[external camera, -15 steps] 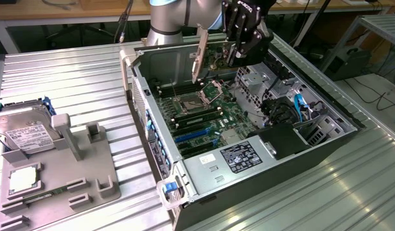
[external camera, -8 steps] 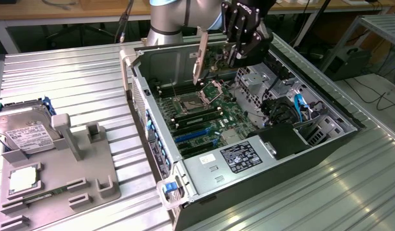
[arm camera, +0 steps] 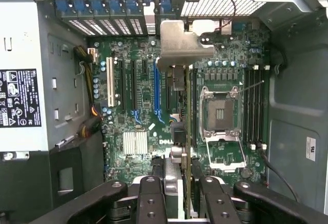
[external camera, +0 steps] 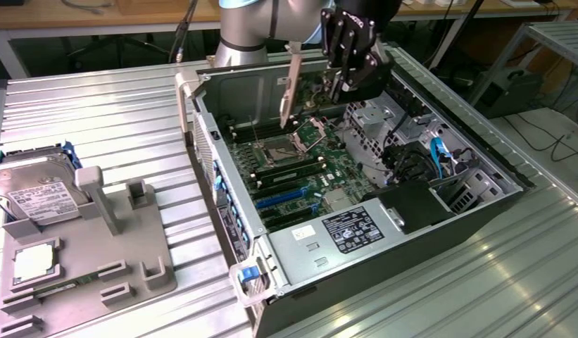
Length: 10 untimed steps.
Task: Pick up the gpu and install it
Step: 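Insert the gpu into the slot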
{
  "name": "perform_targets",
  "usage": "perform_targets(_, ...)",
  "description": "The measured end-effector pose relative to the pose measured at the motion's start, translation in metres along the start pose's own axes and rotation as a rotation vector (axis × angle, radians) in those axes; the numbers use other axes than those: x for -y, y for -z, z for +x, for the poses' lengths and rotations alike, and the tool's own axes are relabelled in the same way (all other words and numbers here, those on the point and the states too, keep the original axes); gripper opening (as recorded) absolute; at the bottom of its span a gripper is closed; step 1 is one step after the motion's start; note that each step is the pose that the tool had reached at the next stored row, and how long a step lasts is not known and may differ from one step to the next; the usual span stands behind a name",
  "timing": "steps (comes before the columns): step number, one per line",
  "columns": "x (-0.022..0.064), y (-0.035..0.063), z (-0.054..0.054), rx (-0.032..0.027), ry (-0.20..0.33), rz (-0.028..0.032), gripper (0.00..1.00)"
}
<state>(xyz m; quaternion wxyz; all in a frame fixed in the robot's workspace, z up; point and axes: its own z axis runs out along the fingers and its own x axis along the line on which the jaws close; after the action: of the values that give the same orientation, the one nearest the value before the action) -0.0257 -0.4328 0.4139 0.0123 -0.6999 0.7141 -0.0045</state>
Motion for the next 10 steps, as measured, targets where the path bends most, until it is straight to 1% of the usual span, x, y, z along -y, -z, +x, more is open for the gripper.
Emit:
perform_targets(7,-0.0036,-0.0027,0.0001,0.0000,-0.004,0.0003,0.31)
perform_targets(8,-0.0062,-0.0033,0.0002,0.0000,-0.004,0.0009,0.31)
perform_targets(10,-0.0081,-0.0040,-0.0001,-0.0001,-0.010,0.0020,0.31)
